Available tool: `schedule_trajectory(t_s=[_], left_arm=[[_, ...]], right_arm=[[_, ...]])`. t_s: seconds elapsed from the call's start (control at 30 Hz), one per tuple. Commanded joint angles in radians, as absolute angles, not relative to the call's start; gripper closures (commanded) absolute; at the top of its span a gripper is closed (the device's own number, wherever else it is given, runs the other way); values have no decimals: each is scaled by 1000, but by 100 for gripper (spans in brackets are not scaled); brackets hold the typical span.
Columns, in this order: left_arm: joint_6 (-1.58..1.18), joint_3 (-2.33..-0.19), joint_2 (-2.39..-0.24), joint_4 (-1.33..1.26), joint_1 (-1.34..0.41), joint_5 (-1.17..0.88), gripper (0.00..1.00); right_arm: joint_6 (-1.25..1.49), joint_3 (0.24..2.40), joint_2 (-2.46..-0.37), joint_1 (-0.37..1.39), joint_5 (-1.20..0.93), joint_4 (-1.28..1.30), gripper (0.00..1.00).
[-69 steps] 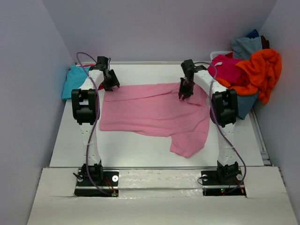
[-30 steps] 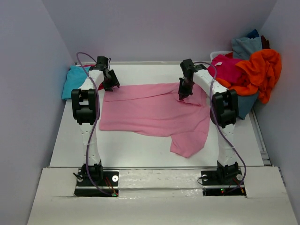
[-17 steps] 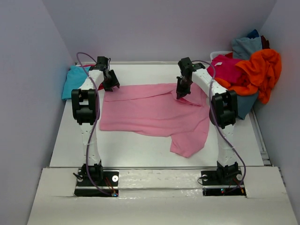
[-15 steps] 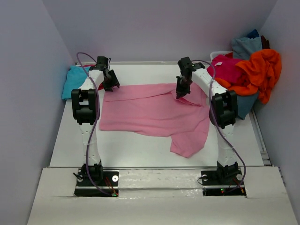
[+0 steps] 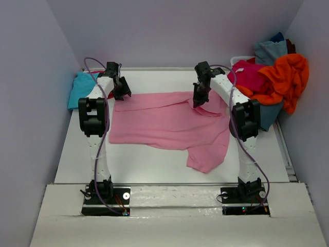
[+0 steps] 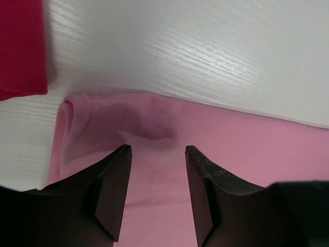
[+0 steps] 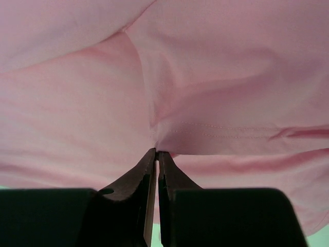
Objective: Fold and stack the t-shirts
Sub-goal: Smooth out the 1/3-folded T-shirt at the center of the board.
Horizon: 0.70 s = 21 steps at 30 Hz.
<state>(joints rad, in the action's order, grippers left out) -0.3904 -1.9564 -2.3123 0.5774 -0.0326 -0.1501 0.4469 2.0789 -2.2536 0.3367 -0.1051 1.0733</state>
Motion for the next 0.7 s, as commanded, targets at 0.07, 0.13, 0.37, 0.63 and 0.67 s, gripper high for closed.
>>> schedule_trajectory(t_s=[0.07, 0.13, 0.37, 0.63, 0.67], left_arm=[[-377, -1976, -2283, 592, -34, -155, 43], [-377, -1976, -2281, 595, -34, -156, 43], [-385, -1973, -2255, 620, -34, -130, 43], [-416, -1656, -1956, 561, -74, -83, 43], [-422, -1576, -1889, 552, -74, -80, 43]], right_arm=[[416, 2049, -2207, 368, -95, 1097, 67], [414, 2011, -2197, 368, -94, 1085, 59], [410, 1953, -2171, 388, -97, 1077, 48], [452, 1614, -1899, 408, -86, 985, 49], [460, 1517, -1869, 408, -104, 959, 49]])
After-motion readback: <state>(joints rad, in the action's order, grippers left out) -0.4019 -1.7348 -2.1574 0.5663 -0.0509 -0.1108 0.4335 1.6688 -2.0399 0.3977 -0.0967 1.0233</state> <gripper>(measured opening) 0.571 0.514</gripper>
